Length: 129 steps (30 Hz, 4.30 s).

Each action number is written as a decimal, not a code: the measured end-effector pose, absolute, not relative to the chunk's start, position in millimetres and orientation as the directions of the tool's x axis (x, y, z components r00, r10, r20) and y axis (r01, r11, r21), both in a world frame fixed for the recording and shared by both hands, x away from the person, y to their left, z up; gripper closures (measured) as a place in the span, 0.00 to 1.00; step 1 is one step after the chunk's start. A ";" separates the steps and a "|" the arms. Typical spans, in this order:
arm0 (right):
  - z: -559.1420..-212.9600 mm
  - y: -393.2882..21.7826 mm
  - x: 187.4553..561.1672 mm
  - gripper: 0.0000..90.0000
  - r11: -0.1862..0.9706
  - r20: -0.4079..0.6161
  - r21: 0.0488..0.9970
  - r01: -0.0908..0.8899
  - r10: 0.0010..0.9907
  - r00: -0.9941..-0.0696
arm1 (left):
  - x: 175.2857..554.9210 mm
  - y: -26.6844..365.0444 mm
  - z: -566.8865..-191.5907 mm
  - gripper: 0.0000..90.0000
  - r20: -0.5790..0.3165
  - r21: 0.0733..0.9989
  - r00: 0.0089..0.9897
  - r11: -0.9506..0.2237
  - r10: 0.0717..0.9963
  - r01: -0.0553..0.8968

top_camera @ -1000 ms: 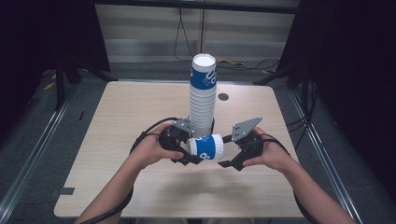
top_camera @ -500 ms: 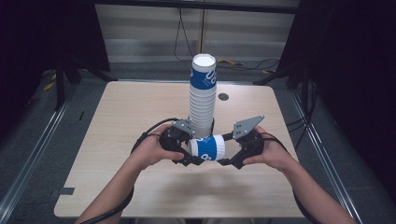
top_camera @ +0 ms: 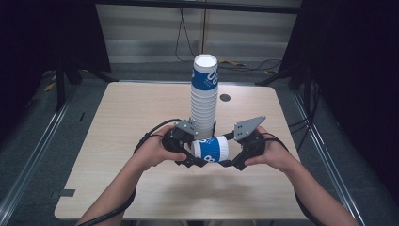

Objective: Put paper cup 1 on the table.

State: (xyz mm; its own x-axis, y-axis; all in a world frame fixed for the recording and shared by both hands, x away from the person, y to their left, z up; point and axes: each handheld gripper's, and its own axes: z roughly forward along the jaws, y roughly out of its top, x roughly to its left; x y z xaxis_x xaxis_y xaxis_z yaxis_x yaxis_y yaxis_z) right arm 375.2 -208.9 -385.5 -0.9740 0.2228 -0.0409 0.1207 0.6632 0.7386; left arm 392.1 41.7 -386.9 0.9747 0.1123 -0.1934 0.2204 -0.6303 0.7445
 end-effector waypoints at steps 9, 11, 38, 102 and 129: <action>-384.0 -209.7 374.1 0.15 0.655 -0.049 0.748 0.103 0.209 -0.977 | 392.6 43.2 -388.7 0.33 -0.199 0.751 0.974 -0.622 0.105 0.221; -384.2 -210.1 373.9 0.15 0.653 -0.048 0.751 0.102 0.208 -0.977 | 392.6 43.3 -388.9 0.33 -0.201 0.754 0.974 -0.618 0.103 0.221; -384.4 -210.1 372.1 0.21 0.654 -0.039 0.749 0.107 0.205 -0.978 | 393.3 43.3 -397.4 0.33 -0.230 0.751 0.970 -0.618 0.084 0.232; -390.4 -229.6 385.5 0.25 0.852 -0.167 0.443 0.281 0.386 -0.907 | 385.5 50.5 -422.1 0.21 -0.156 0.702 0.966 -0.664 0.208 0.257; -391.4 -238.0 414.9 0.22 0.870 -0.215 0.277 0.409 0.471 -0.856 | 382.6 63.8 -444.7 0.20 -0.156 0.677 0.957 -0.679 0.245 0.284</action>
